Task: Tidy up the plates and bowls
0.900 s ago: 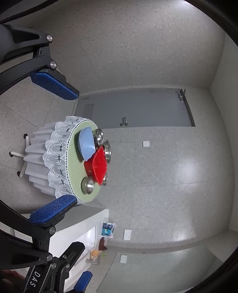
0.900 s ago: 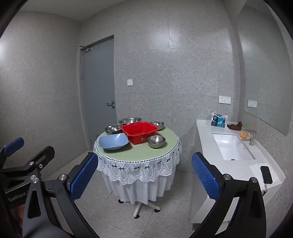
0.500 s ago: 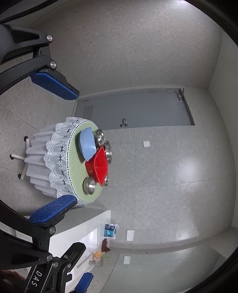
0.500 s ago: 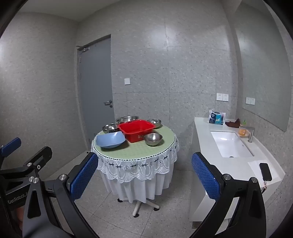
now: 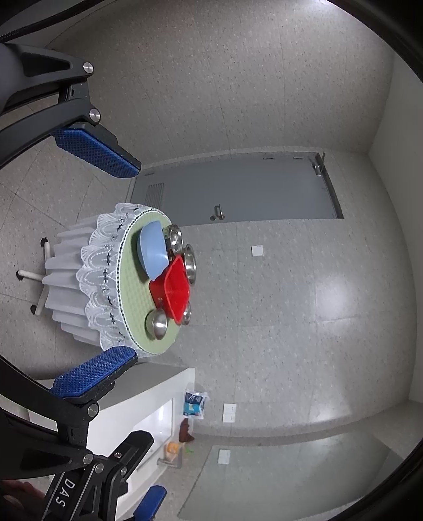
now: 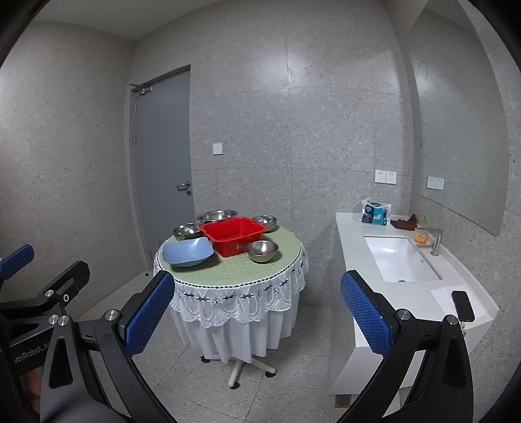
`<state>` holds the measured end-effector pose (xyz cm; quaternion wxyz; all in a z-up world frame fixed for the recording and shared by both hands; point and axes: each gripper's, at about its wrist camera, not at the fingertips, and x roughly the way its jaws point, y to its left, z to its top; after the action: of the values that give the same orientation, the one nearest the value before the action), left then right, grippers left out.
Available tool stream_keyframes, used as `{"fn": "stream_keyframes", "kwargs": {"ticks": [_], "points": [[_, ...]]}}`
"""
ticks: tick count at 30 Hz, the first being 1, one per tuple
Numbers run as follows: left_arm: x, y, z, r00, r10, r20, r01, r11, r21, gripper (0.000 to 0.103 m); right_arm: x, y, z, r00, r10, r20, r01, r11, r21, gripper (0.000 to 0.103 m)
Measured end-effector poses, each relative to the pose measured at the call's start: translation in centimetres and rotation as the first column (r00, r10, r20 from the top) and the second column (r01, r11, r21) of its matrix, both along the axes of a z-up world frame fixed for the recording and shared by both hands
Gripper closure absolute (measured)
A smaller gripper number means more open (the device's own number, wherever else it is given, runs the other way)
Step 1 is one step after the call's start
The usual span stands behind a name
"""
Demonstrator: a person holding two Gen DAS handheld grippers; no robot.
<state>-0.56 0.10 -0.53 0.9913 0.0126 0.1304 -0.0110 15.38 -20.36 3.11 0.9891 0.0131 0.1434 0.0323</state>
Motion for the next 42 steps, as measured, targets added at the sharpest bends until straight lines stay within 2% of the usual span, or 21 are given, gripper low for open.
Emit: {"fn": "stream_keyframes", "kwargs": {"ticks": [42], "points": [[-0.02,-0.59,0.47,1.0,-0.023,0.01,0.023,1.0,0.014,0.001,-0.01,0.07,0.25,1.0,-0.02,-0.003,0.02,1.0,0.007,0.0]]}}
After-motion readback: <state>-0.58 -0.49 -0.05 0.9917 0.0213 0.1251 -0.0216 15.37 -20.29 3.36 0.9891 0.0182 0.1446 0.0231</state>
